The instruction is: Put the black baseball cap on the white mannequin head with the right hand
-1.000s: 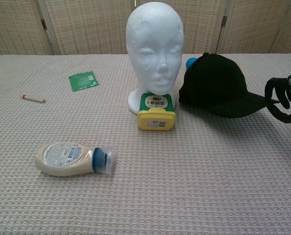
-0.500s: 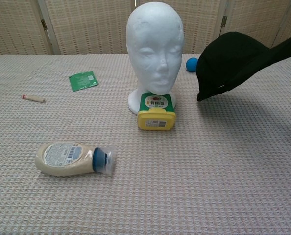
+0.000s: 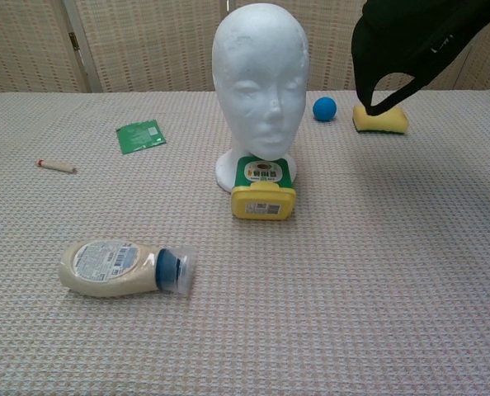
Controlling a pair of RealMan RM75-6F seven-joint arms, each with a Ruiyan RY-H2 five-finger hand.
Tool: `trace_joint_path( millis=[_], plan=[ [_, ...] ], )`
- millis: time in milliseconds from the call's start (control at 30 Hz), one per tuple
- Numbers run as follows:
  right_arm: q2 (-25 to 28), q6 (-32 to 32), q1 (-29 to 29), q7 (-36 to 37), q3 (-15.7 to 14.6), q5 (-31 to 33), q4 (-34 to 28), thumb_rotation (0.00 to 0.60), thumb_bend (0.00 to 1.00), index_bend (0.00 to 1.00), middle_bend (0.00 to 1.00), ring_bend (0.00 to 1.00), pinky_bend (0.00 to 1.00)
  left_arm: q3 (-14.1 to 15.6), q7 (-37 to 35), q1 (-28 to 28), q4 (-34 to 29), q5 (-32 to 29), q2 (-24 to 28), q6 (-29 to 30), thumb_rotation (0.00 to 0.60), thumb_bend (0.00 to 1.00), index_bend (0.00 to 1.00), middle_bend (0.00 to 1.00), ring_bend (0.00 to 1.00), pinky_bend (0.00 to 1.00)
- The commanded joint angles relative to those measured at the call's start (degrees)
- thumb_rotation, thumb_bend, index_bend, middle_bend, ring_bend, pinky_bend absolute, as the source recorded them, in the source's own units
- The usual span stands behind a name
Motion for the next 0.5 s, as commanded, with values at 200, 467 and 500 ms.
trace_joint_path(
  millis=[200,467,500],
  plan=[
    [1.6,1.32,7.07,-4.12,3.58,2.31,-2.76,0.6,0.63,0.9,0.79,0.75,0.92,0.01,-1.43,-0.08,-0.04,-0.18,0.41,-0.57,0.6,0.16,0.0,0.0,0.0,0.15],
    [2.12,-1.88,14.08,-9.72,5.81,3.62,-4.14,0.6,0.63,0.9,0.79,0.75,0.92,-0.57,-7.21,-1.01,1.02,-2.0,2.13,-3.42,0.6,0.16,0.0,0.0,0.0,0.15],
    [1.96,-2.55,14.91,-10.44,6.04,3.79,-4.24,0.6,0.63,0.9,0.79,0.75,0.92,-0.62,-8.08,-1.13,1.14,-2.22,2.37,-3.84,0.6,0.16,0.0,0.0,0.0,0.15]
  ],
)
